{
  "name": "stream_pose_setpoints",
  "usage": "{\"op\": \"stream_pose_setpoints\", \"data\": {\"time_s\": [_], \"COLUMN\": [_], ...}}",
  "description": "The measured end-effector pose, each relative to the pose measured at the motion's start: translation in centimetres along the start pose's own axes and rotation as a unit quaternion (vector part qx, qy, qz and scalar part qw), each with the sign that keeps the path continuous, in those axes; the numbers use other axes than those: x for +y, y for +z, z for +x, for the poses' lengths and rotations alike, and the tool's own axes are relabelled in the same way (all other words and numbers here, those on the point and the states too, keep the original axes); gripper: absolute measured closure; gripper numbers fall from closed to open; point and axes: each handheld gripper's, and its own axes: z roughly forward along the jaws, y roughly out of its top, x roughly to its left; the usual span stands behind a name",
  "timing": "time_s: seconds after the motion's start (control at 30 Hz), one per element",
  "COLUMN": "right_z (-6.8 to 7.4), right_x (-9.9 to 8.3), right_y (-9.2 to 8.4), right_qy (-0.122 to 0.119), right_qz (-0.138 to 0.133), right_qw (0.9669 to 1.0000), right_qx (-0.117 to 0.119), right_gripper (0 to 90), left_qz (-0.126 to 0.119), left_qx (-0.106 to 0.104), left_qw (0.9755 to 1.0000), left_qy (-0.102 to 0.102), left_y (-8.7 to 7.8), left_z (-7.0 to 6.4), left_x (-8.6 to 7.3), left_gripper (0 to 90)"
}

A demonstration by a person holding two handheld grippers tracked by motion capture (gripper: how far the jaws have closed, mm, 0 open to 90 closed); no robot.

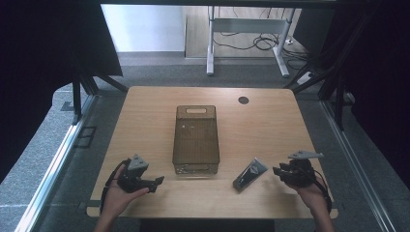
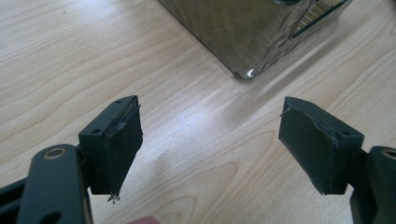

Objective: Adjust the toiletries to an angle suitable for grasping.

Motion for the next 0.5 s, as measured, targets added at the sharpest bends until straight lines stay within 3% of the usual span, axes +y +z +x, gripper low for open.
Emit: {"op": "stream_pose_setpoints", "data": {"time_s": [0.07,0.1,0.13,0.2,0.23,0.33,0.5], "right_z": [0.2,0.4,0.5,0.5,0.7,0.9,2.4], "right_x": [0.3,1.0,1.2,1.5,2.1,2.7,3.7], "right_y": [-0.1,-0.2,-0.2,-0.2,-0.3,-0.4,-0.3], "right_qy": [-0.007,-0.025,-0.031,-0.034,-0.04,-0.048,-0.087], "right_qz": [0.007,0.031,0.037,0.043,0.063,0.072,0.108], "right_qw": [0.9999,0.999,0.9985,0.9981,0.9965,0.9951,0.9886], "right_qx": [0.003,0.018,0.025,0.029,0.039,0.048,0.058], "right_gripper": [66.3,70.8,72.9,76.1,80.0,81.3,86.5], "left_qz": [-0.001,-0.002,-0.001,0.002,0.005,0.01,0.01], "left_qx": [-0.002,-0.003,-0.002,-0.005,-0.007,-0.009,-0.008], "left_qw": [1.0,1.0,1.0,1.0,0.9999,0.9999,0.9999], "left_qy": [-0.001,0.0,-0.001,0.004,0.006,0.011,0.011], "left_y": [0.0,0.1,0.1,0.4,0.5,0.9,0.8], "left_z": [0.0,0.0,-0.1,-0.4,-0.5,-0.8,-0.9], "left_x": [0.0,0.0,0.1,0.1,0.2,0.2,0.2], "left_gripper": [21.9,22.0,22.1,22.1,22.0,22.0,22.1]}}
